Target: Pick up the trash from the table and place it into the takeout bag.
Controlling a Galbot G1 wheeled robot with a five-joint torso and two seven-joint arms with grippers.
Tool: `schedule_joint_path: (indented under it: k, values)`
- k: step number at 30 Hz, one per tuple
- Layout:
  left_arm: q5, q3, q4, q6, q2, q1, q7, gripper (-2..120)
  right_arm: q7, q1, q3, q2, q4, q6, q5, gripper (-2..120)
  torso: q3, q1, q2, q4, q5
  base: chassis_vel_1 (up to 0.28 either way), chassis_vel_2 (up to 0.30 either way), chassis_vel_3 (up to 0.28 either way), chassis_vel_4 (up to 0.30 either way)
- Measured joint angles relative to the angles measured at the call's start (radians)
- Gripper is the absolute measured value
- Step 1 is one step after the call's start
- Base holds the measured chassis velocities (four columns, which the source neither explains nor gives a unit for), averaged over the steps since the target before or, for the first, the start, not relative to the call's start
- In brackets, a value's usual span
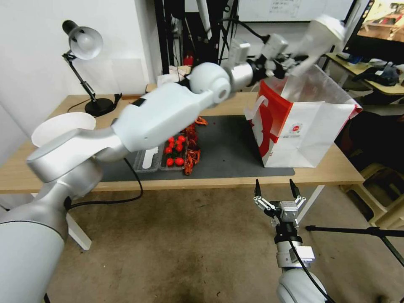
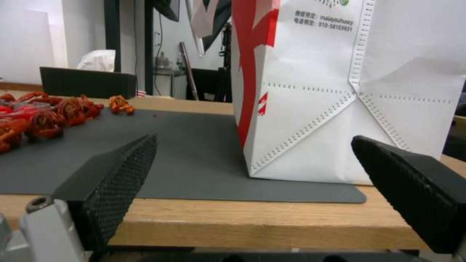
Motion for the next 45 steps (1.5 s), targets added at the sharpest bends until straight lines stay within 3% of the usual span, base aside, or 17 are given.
schedule_joint_path:
  k: [8, 26, 29, 31, 33, 34, 41, 45]
  values:
    - [0.019, 0.040, 0.065, -0.020, -0.041, 0.005, 0.004, 8, 0.001, -0.006, 0.007, 0.001, 0.004, 0.002, 0.000, 100, 0.000, 0.000, 0.000, 0.0001, -0.0003, 0.000, 0.000, 0.000, 0.000]
    - [0.028, 0.052, 0.068, -0.026, -0.033, 0.014, 0.000, 73, 0.001, 0.003, 0.005, 0.003, 0.002, 0.002, 0.001, 100, 0.000, 0.000, 0.000, 0.0002, -0.0003, 0.000, 0.000, 0.000, 0.000]
    - [0.028, 0.032, 0.059, -0.026, -0.031, 0.014, -0.005, 85, 0.001, 0.002, 0.006, 0.002, 0.002, 0.002, 0.001, 100, 0.000, 0.000, 0.000, 0.0000, -0.0003, 0.000, 0.000, 0.000, 0.000]
    - [0.028, 0.029, 0.058, -0.026, -0.031, 0.014, -0.006, 85, 0.001, 0.002, 0.006, 0.002, 0.002, 0.002, 0.001, 100, 0.000, 0.000, 0.000, -0.0001, -0.0003, 0.000, 0.000, 0.000, 0.000]
    - [0.027, 0.009, 0.048, -0.025, -0.023, 0.014, -0.015, 99, 0.002, 0.002, 0.006, 0.001, 0.002, 0.002, 0.001, 100, 0.000, 0.000, 0.000, -0.0001, -0.0003, 0.000, 0.000, 0.000, 0.000]
    - [0.027, 0.009, 0.048, -0.025, -0.023, 0.014, -0.015, 99, 0.002, 0.002, 0.006, 0.001, 0.002, 0.002, 0.001, 100, 0.000, 0.000, 0.000, -0.0001, -0.0003, 0.000, 0.000, 0.000, 0.000]
    - [0.016, -0.039, -0.009, -0.024, 0.043, 0.023, -0.054, 100, 0.002, 0.006, 0.004, 0.000, 0.003, 0.002, 0.002, 100, 0.000, 0.000, 0.000, 0.0000, -0.0004, 0.000, 0.000, 0.000, 0.000]
    - [0.003, -0.122, -0.114, -0.016, 0.196, 0.083, -0.081, 100, 0.001, 0.005, 0.001, 0.000, 0.004, -0.001, 0.001, 100, 0.000, 0.000, 0.000, 0.0002, -0.0007, 0.000, 0.000, 0.000, 0.000]
